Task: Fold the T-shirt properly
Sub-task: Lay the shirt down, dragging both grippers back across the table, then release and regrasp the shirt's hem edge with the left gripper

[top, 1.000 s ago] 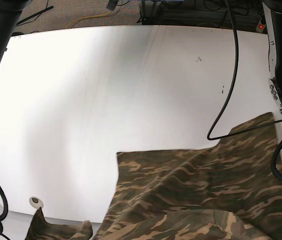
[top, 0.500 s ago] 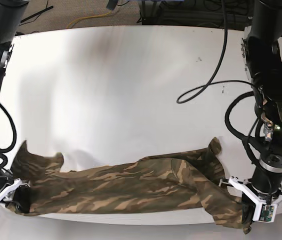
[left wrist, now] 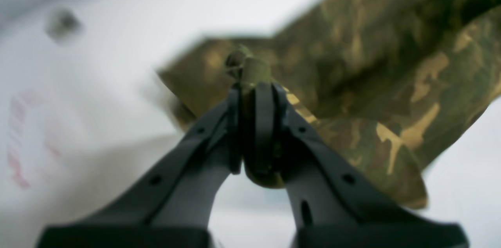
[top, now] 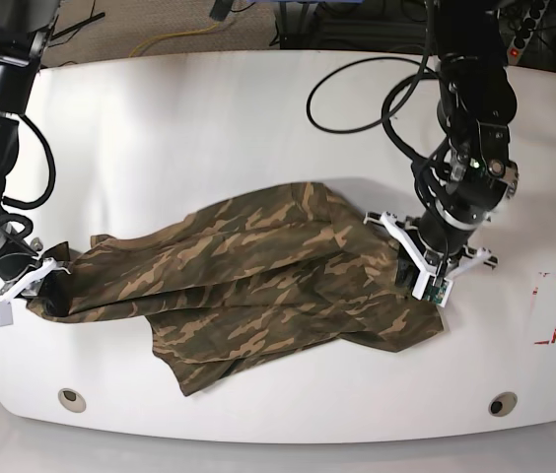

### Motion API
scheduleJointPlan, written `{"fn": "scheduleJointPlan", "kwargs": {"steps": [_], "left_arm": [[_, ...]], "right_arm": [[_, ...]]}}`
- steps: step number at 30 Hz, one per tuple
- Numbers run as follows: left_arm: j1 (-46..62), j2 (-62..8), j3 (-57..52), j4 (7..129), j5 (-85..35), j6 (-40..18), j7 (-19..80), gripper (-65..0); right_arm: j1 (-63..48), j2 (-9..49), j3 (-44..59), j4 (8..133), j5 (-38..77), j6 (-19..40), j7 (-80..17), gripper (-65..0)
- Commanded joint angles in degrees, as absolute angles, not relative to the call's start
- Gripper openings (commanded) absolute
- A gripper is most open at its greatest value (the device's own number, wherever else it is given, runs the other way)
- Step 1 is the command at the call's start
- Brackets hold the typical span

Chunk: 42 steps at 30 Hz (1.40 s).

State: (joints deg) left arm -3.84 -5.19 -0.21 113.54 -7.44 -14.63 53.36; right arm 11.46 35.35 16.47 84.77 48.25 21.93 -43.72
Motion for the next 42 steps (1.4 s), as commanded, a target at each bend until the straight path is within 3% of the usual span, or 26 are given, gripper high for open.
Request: {"fn": "scheduleJointPlan", "kwargs": {"steps": [1, 14, 19, 26, 29, 35, 37, 42], "left_arm": [[-0.8, -4.2, -0.4, 114.9, -7.4, -14.4, 51.6, -65.0], [18.2, -2.6, -0.4, 115.4, -7.5, -16.0, 51.1, -65.0], [24.7, -3.2, -0.5, 115.1, -7.0, -16.0, 44.0, -65.0], [25.9, -4.6, -0.5, 114.8, -7.3, -16.0, 43.9, -64.7], [25.5, -4.7, -0.5, 114.8, -7.2, -16.0, 44.1, -54.0], [25.6, -4.7, -0.5, 114.8, -7.3, -16.0, 44.2, -17.6], [25.6, -4.7, -0.5, 114.8, -7.3, -16.0, 44.2, -14.2], [25.4, -6.5, -0.5, 115.2, -7.5, -16.0, 44.2, -14.0]], "right_arm": [[9.9, 35.6, 19.1, 85.8, 49.0, 21.8, -42.2, -65.0], [-3.2, 32.7, 26.0, 85.8, 48.7, 21.8, -42.2, -65.0], [-6.6, 32.3, 26.0, 85.8, 48.9, 21.8, -42.2, -65.0], [-8.1, 30.4, 26.1, 85.8, 48.7, 21.8, -42.2, -65.0], [-8.5, 30.1, 26.1, 85.8, 48.7, 21.8, -42.2, -65.0], [-8.5, 28.4, 26.0, 85.8, 48.7, 21.8, -42.2, -65.0], [-8.6, 28.4, 26.0, 85.8, 48.7, 21.8, -42.2, -65.0], [-8.7, 28.4, 26.0, 85.7, 48.6, 21.8, -42.2, -65.0]]}}
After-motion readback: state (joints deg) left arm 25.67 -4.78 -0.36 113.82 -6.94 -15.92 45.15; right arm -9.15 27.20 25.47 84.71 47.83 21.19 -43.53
